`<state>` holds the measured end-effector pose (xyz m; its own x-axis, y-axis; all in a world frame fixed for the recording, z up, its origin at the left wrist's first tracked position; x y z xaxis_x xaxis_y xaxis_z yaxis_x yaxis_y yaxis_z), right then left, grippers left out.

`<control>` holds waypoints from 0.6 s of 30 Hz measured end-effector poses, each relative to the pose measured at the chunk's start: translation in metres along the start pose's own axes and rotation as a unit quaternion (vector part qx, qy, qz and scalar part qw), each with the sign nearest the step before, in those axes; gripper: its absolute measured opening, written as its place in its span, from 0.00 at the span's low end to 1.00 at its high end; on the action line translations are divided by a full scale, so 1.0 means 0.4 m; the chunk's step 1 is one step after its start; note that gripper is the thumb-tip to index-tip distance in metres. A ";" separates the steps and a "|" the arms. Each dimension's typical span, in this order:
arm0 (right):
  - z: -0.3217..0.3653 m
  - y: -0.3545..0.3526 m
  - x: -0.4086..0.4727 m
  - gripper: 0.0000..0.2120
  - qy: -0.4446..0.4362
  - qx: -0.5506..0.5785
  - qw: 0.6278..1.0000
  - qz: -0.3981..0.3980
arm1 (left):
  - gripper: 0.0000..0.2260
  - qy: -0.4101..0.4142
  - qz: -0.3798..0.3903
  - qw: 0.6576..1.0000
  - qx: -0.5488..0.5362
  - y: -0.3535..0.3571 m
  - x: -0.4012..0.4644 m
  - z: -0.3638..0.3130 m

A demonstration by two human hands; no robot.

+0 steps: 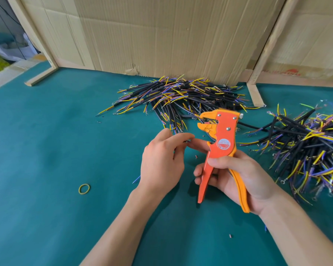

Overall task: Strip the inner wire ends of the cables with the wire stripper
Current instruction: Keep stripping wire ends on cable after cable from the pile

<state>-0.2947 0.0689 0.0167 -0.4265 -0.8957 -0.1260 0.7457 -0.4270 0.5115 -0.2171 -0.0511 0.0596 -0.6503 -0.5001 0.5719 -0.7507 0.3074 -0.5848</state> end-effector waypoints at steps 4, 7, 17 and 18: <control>0.003 0.002 0.000 0.24 -0.007 -0.004 1.000 0.009 | 0.11 -0.015 0.009 1.000 -0.010 0.002 0.002 0.006; 0.005 -0.003 0.000 0.25 -0.010 0.001 1.000 0.002 | 0.08 -0.026 0.009 0.999 -0.029 -0.001 0.005 0.007; 0.015 -0.001 0.001 0.26 -0.018 -0.006 1.000 0.001 | 0.09 -0.078 0.012 0.992 -0.100 -0.004 0.006 0.023; 0.016 -0.001 0.002 0.25 -0.018 -0.002 1.000 0.002 | 0.07 -0.092 0.012 0.990 -0.105 -0.001 0.005 0.029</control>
<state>-0.2985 0.0692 0.0218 -0.4413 -0.8926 -0.0921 0.7499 -0.4232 0.5085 -0.2168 -0.0615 0.0545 -0.6507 -0.6240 0.4327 -0.7552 0.4729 -0.4539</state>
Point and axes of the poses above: each hand's wrist, its own x-axis towards the middle knuckle, its own y-axis out of the palm, z = x × y, the point moved 8 cm from there along x, towards the middle knuckle
